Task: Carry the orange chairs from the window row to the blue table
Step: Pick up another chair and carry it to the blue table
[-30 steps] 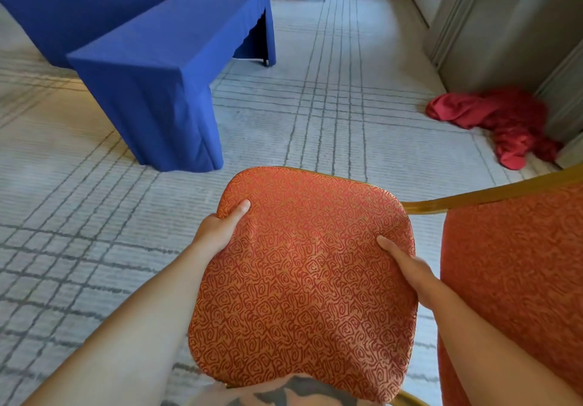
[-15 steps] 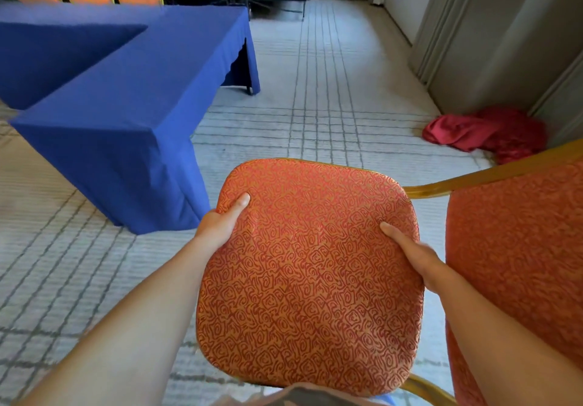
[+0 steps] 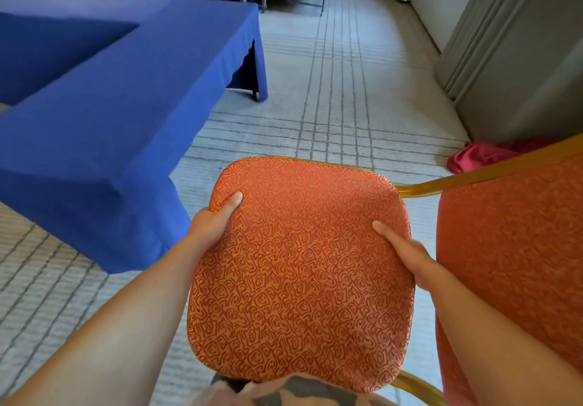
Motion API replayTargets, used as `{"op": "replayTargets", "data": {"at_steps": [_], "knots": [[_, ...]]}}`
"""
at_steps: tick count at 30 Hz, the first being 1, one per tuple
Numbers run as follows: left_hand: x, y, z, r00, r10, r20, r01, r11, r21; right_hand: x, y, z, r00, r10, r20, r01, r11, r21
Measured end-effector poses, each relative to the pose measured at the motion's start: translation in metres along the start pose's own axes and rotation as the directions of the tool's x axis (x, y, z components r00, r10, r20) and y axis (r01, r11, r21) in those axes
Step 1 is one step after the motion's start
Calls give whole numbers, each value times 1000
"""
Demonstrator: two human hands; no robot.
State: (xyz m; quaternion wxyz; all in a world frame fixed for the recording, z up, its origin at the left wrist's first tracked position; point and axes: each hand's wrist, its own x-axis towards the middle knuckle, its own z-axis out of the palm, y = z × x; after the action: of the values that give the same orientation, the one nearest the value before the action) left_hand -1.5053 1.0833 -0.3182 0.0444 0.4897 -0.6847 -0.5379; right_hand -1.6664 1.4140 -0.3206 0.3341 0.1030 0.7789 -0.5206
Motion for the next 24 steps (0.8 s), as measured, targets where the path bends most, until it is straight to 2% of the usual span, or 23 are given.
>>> {"op": "replayTargets", "data": {"at_steps": [5,12,19,24], "knots": [[80,42,7,999,-30,12,30,999,-16,77,-49,23,999,44,12,-43,999,-23],[223,111,11,1000,-1,23,1,1000,-29,191,-135,69,998,59,-4,-59,998,-2],[368,231,-6,995,100,29,-99,994,-37,289,-276,115,999,-4,-39,6,999,45],[458,296,-6,991,122,56,-119,992,-47,353,-357,134,998,-27,-60,32,996,79]]}}
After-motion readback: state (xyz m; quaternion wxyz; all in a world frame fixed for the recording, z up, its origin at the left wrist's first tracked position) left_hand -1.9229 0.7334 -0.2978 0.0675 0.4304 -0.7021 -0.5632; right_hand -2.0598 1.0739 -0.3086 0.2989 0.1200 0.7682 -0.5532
